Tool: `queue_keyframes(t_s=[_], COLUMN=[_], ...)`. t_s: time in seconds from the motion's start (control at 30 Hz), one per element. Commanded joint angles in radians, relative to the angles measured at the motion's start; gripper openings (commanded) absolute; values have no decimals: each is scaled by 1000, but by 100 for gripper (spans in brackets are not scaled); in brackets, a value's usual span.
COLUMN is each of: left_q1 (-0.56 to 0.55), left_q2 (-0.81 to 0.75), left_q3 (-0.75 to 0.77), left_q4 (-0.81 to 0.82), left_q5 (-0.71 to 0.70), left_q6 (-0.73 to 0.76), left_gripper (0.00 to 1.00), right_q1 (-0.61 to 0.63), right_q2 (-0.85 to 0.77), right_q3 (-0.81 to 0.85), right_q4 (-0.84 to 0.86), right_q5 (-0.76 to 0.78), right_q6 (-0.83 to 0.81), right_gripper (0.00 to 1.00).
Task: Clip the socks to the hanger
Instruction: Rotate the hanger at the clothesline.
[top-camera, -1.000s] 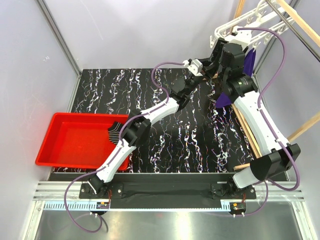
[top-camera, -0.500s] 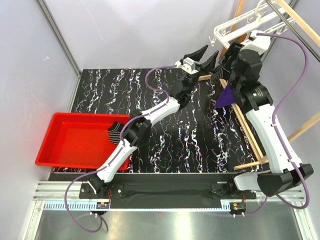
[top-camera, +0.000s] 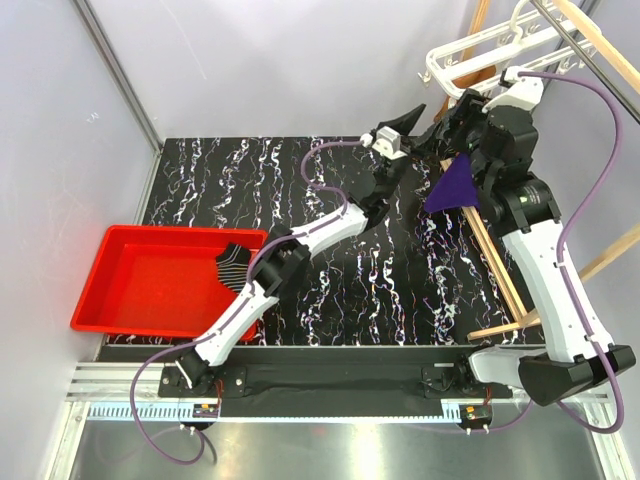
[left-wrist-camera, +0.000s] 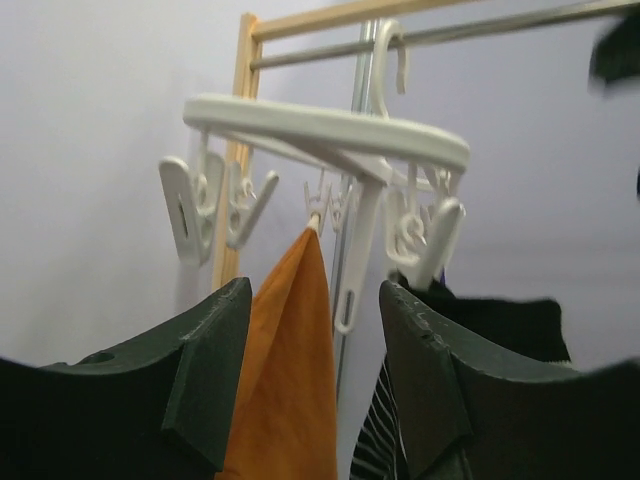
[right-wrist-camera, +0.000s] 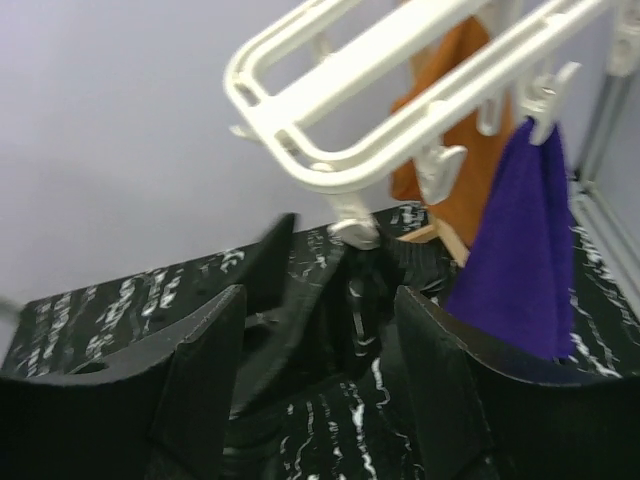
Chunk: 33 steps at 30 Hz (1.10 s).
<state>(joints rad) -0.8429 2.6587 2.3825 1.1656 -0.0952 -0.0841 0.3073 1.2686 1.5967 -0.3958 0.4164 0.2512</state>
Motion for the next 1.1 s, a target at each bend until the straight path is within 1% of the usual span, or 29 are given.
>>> queue_keyframes(t_s=[0.0, 0.1, 0.2, 0.33, 0.47, 0.57, 0.63, 0.73, 0.77, 0.9, 1.07], left_q1=[-22, -36, -48, -64, -70, -79, -84, -84, -82, -81, -78], left_q2=[-48, -63, -78, -131, -158, -172, -186, -223, -230, -270, -290], left_q3=[-43, -71, -113, -201, -232, -264, -285, -370, -419, -503, -545], left_q4=[75, 77, 92, 134, 140, 161, 169, 226, 242, 298, 339], left_q5=[3, 18, 25, 17, 43, 40, 35, 20, 0, -43, -100], left_q6=[1, -2, 3, 21, 9, 10, 23, 59, 73, 158, 185], left_gripper=[58, 58, 58, 57, 57, 56, 56, 55, 55, 54, 53], right_q1=[-2, -2, 0, -2, 0, 0, -4, -8, -11, -42, -79], right_q2=[15, 81, 127, 208, 264, 275, 265, 275, 273, 273, 230], right_q3=[98, 167, 181, 258, 282, 261, 218, 224, 223, 212, 163], right_q4=[-28, -67, -49, -73, -83, -71, -22, -31, -29, -37, -49], right_q5=[-180, -252, -271, -261, -240, -153, -85, 20, 41, 67, 166], right_q6=[26, 52, 62, 49, 54, 46, 22, -24, -32, -36, -26], right_gripper=[68, 68, 67, 66, 64, 61, 57, 55, 53, 52, 52])
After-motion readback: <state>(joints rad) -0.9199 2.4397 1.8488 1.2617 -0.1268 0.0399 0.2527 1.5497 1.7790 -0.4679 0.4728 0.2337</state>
